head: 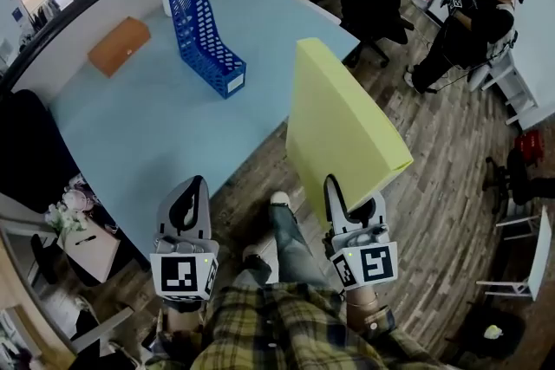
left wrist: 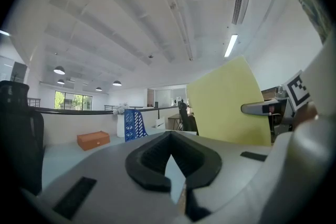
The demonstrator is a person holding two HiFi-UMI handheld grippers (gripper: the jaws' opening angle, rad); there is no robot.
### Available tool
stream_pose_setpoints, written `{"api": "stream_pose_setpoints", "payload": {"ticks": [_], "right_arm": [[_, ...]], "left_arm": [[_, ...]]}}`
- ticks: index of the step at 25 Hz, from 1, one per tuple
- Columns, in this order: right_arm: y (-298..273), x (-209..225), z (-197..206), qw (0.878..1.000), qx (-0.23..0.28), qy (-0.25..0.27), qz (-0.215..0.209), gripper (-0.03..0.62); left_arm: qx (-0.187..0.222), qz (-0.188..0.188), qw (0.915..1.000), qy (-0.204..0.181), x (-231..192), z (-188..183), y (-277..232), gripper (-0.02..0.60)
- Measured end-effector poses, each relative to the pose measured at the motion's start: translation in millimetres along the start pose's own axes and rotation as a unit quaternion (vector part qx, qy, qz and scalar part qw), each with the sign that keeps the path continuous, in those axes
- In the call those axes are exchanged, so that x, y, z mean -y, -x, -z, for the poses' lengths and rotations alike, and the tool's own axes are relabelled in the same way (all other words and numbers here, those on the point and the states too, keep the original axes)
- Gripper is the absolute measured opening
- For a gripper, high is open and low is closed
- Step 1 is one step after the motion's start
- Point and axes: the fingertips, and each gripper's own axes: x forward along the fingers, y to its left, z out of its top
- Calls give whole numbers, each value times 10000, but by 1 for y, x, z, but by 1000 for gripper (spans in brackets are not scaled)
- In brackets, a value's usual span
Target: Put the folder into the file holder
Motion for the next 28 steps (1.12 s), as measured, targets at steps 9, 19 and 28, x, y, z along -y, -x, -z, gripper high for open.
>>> {"api": "stream_pose_setpoints", "payload": {"ticks": [9, 19, 28], "right_arm": [[-65, 9, -4, 9989, 239, -5, -413, 155], [-191, 58, -14, 9893, 450, -66, -1384, 155], [-277, 99, -24, 9720, 613, -110, -2266, 154]], "left_arm": [[32, -444, 9990, -62, -26, 0, -35, -9], [94, -1511, 9883, -153, -49, -30, -116, -8], [145, -2311, 9728, -104, -39, -47, -181, -8]]}}
